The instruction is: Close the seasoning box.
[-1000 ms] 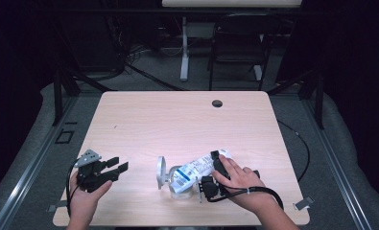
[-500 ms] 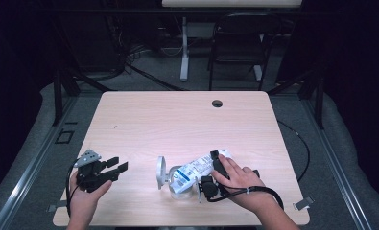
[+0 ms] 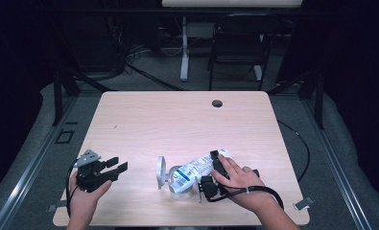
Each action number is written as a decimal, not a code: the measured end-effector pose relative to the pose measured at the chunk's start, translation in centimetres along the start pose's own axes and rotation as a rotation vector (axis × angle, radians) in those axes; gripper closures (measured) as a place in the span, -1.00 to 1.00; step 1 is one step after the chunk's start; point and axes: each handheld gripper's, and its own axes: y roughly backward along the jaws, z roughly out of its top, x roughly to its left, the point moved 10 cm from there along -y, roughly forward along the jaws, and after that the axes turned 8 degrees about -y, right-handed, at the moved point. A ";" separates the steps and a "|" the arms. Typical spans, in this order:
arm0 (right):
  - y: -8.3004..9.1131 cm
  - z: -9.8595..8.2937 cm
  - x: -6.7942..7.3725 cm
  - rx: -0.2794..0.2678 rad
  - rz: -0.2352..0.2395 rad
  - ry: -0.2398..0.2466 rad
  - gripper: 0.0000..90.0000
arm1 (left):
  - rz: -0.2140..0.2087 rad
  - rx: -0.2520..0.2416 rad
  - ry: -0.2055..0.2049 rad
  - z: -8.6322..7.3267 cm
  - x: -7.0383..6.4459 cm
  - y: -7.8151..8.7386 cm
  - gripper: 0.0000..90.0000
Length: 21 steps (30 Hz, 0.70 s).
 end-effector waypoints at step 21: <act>0.0 0.1 -0.1 0.000 0.001 0.011 -0.06 | 0.001 0.004 0.001 -0.1 0.0 0.0 0.15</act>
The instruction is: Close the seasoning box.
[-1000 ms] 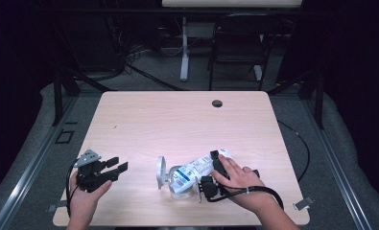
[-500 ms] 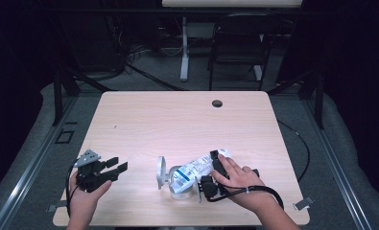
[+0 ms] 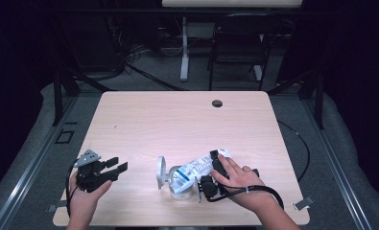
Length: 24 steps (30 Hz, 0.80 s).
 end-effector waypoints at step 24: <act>0.1 0.0 -0.3 0.011 -0.010 0.031 -0.06 | 0.001 0.002 0.002 -0.1 0.2 -0.1 0.15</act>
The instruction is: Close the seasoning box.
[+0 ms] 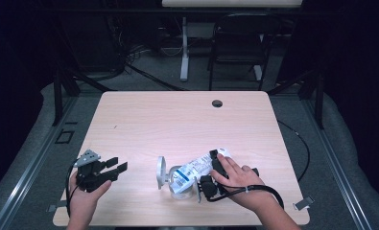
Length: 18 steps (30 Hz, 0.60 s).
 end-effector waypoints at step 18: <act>-0.1 0.1 0.0 -0.009 -0.006 0.002 -0.05 | 0.002 0.003 0.001 -0.1 0.1 0.0 0.15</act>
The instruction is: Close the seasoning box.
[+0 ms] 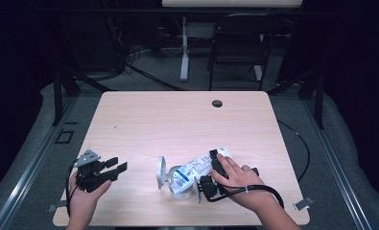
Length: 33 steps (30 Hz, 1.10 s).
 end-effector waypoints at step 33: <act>0.0 -0.2 -0.1 0.001 0.001 0.010 -0.05 | 0.002 0.004 0.006 -0.2 0.2 -0.1 0.15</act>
